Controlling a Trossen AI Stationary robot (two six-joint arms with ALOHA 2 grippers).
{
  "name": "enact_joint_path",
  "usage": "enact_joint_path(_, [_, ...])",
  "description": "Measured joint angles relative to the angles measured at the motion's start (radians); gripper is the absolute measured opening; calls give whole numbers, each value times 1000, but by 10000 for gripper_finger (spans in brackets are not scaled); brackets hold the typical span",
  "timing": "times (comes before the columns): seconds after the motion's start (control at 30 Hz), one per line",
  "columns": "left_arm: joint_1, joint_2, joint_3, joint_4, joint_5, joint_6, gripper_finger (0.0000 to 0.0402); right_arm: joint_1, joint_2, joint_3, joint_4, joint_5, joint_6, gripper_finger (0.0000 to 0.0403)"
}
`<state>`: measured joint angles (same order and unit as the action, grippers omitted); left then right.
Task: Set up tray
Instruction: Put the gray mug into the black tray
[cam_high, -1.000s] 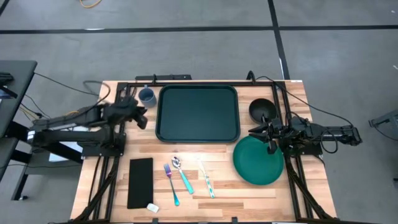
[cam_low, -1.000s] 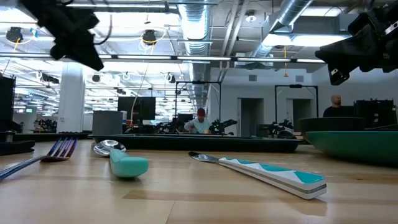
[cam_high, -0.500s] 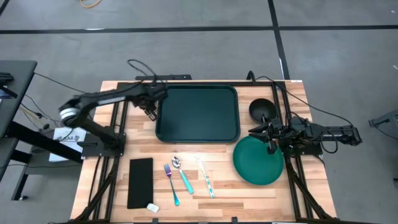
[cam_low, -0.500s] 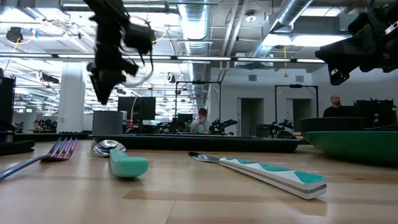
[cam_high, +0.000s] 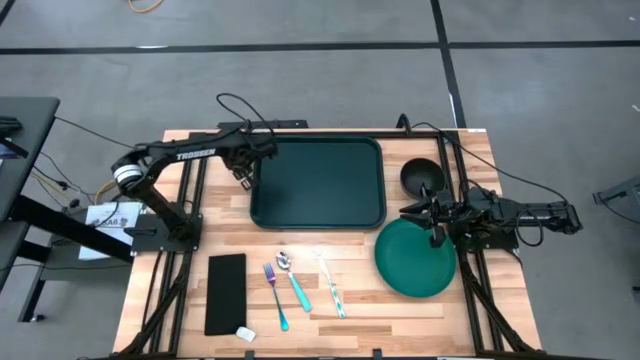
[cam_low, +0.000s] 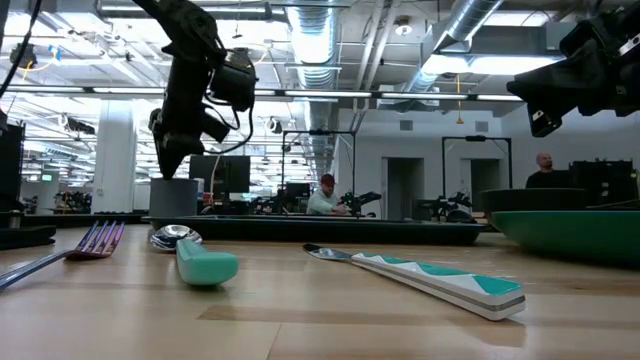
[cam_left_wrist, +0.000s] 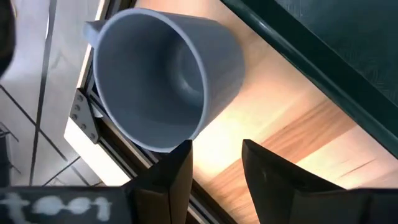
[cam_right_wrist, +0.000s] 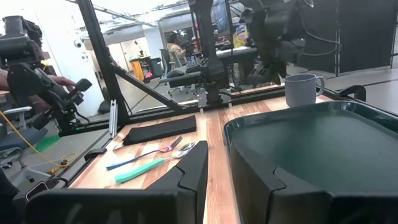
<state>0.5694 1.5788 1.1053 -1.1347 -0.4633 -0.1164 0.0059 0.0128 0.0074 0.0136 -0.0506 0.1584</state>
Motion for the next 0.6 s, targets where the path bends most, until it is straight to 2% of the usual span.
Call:
enact_joint_path(0.13, [0, -26, 0, 0, -4, 6, 129, 0, 0, 0, 0, 0, 0, 64])
enact_joint_path(0.3, [7, -33, 0, 65, -65, 79, 129, 0, 0, 0, 0, 0, 0, 64])
enact_joint_path(0.43, [35, -21, 0, 162, 48, 155, 129, 0, 0, 0, 0, 0, 0, 64])
enact_joint_path(0.6, [69, -5, -1, 185, 75, 161, 129, 0, 0, 0, 0, 0, 0, 64])
